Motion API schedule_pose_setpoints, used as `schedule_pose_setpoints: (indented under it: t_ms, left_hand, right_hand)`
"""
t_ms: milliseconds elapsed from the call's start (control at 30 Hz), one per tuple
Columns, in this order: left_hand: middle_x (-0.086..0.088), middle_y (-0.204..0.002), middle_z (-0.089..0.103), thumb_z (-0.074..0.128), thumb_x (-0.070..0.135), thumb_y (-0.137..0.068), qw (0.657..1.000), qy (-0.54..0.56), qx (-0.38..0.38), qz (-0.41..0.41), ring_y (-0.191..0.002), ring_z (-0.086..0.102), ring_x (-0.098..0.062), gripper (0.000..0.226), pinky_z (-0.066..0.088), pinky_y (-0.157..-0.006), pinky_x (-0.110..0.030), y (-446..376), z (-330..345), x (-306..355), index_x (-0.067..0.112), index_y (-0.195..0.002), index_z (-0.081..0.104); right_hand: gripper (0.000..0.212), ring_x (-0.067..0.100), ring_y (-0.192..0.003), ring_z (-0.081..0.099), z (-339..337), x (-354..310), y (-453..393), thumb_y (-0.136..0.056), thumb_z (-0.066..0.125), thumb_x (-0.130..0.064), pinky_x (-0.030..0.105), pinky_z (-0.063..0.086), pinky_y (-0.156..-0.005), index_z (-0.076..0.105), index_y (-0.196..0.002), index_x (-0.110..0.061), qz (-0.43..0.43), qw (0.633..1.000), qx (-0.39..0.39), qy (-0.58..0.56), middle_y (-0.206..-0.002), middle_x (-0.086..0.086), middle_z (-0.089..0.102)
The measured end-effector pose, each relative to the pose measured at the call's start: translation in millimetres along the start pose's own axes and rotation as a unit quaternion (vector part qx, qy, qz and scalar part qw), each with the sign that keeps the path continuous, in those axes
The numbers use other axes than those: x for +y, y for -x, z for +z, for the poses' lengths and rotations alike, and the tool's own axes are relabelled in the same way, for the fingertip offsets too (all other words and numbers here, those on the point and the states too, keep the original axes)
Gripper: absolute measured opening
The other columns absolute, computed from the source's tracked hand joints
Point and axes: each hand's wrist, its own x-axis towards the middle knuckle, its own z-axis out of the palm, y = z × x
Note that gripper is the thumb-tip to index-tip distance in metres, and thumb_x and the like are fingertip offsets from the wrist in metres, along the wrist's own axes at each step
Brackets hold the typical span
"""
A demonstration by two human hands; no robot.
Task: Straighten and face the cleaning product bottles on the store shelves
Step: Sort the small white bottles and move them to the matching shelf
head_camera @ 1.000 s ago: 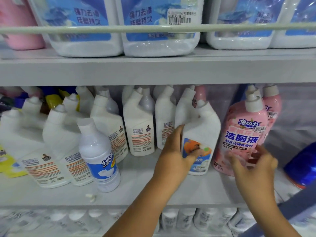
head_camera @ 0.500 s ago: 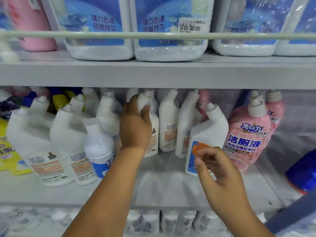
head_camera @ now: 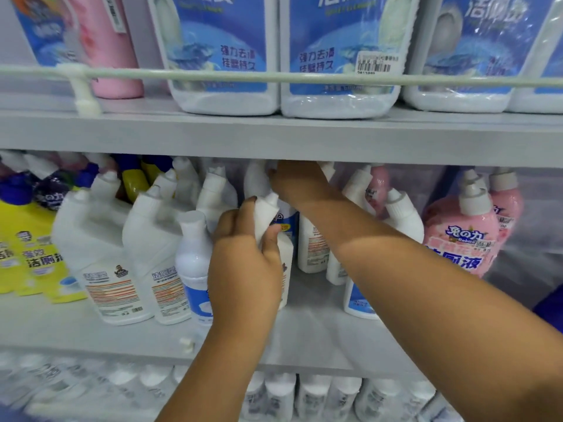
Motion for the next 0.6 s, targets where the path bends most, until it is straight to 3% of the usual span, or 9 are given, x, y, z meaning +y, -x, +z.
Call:
schedule_pose_setpoints:
  t_ms: [133, 200, 300, 433, 600]
  left_hand:
    - [-0.004, -0.130, 0.057, 0.061, 0.034, -0.098, 0.997, -0.041, -0.062, -0.017, -0.108, 0.062, -0.028, 0.059, 0.047, -0.076, -0.033, 8, -7, 1, 0.031, -0.150, 0.035]
    - [-0.006, -0.131, 0.058, 0.062, 0.033, -0.098, 0.995, -0.048, -0.078, -0.042, -0.107, 0.064, -0.028, 0.064, 0.050, -0.077, -0.035, 9, -9, -2, 0.029, -0.152, 0.029]
    - [-0.005, -0.126, 0.063, 0.062, 0.034, -0.097, 0.993, -0.054, -0.082, -0.062, -0.103, 0.067, -0.029, 0.062, 0.046, -0.071, -0.035, 11, -11, -3, 0.026, -0.149, 0.030]
    - [-0.008, -0.114, 0.068, 0.065, 0.036, -0.095, 0.990, -0.060, -0.102, -0.075, -0.095, 0.068, -0.033, 0.058, 0.046, -0.066, -0.035, 13, -9, -6, 0.022, -0.142, 0.033]
    - [-0.013, -0.107, 0.070, 0.066, 0.036, -0.094, 0.988, -0.047, -0.106, -0.097, -0.097, 0.068, -0.037, 0.051, 0.051, -0.071, -0.039, 21, 0, -14, 0.017, -0.130, 0.036]
  right_hand:
    - [0.032, 0.032, -0.133, 0.049, 10, -4, -24, -0.104, 0.048, -0.019, 0.039, 0.036, -0.115, 0.055, -0.131, -0.005, 0.024, 0.999, -0.026, 0.011, -0.139, 0.016, 0.054]
    - [0.032, 0.031, -0.134, 0.049, 14, -4, -26, -0.105, 0.047, -0.018, 0.038, 0.037, -0.115, 0.055, -0.133, -0.004, 0.027, 0.999, -0.004, 0.022, -0.141, 0.017, 0.053]
    - [0.029, 0.028, -0.128, 0.054, 15, -1, -15, -0.102, 0.050, -0.015, 0.031, 0.041, -0.107, 0.061, -0.126, -0.004, 0.022, 0.999, 0.032, 0.004, -0.136, 0.014, 0.059]
    - [0.029, 0.028, -0.124, 0.056, -1, 1, 25, -0.100, 0.054, -0.020, 0.031, 0.043, -0.103, 0.064, -0.124, -0.008, 0.021, 0.997, 0.072, -0.036, -0.131, 0.012, 0.062]
    - [0.029, 0.028, -0.122, 0.056, -28, 16, 78, -0.103, 0.052, -0.029, 0.013, 0.027, -0.090, 0.064, -0.120, -0.011, 0.029, 0.984, 0.172, -0.042, -0.123, 0.009, 0.065]
